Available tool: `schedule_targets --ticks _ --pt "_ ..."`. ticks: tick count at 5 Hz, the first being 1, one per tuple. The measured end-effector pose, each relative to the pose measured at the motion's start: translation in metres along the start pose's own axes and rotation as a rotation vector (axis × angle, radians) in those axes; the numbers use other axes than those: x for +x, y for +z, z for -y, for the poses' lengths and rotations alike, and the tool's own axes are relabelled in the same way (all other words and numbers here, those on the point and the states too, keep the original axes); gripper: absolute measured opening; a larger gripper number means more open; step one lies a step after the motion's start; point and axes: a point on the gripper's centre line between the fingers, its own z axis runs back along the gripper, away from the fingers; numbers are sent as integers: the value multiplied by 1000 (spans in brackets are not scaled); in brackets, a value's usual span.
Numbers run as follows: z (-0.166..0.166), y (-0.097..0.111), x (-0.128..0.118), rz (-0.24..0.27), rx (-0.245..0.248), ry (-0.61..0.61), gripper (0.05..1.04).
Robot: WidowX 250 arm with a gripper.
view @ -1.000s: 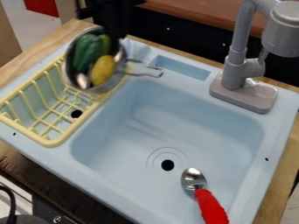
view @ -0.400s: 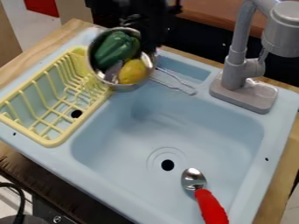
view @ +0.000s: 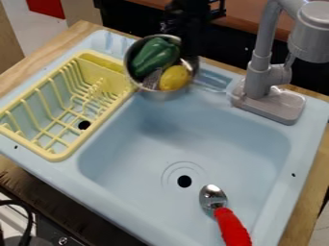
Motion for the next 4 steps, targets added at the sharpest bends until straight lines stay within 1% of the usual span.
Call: schedule_targets --ticks 1,2,3,4 --pt "12 3 -2 3 -2 -12 54" --pt "20 3 -7 17 -10 -36 54" --pt "27 3 -14 33 -38 -109 54" --pt "32 -7 -23 27 -80 -277 54"
